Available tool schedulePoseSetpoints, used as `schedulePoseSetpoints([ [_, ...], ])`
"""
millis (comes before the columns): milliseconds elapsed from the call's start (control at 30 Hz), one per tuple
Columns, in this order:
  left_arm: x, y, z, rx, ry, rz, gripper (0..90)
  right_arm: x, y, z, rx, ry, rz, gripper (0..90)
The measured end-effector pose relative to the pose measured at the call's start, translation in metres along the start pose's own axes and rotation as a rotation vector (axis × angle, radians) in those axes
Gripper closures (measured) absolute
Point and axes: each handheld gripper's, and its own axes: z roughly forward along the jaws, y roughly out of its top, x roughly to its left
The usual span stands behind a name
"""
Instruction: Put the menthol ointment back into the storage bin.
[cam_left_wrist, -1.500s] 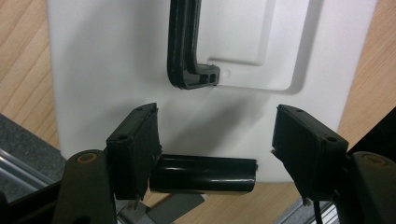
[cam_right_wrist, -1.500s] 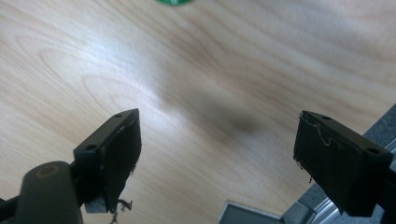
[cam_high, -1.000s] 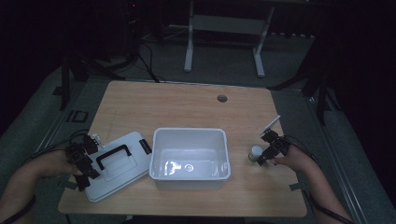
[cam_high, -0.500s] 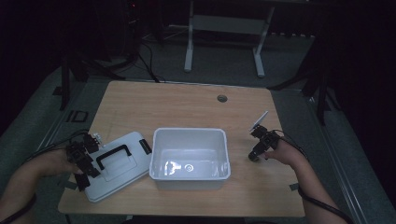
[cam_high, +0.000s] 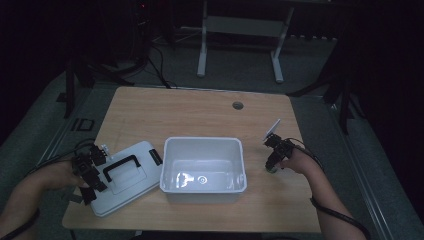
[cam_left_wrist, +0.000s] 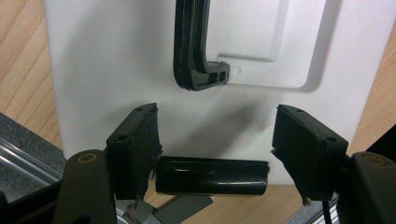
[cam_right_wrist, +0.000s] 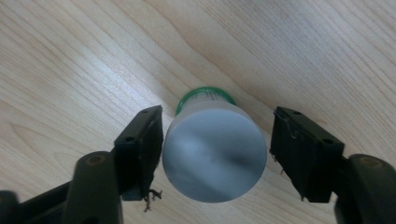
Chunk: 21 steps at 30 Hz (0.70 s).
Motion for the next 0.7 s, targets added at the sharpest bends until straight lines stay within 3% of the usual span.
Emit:
schedulePoseSetpoints([
  [200, -0.001, 0.0, 0.002, 0.004, -0.001, 0.003, 31.5, 0.001, 0.0, 0.001, 0.009, 0.014, -0.021, 49.8],
  [367, -0.002, 0.002, 0.001, 0.007, 0.004, 0.009, 31.5, 0.005, -0.001, -0.001, 0.027, -0.03, -0.076, 50.1],
  [467, -0.003, 0.002, 0.0, 0.008, 0.007, 0.014, 31.5, 0.005, -0.003, -0.003, 0.026, -0.035, -0.089, 50.2],
  [700, -0.003, 0.002, -0.003, 0.003, 0.009, 0.011, 31.5, 0.011, -0.011, -0.009, 0.014, -0.038, -0.169, 50.2],
])
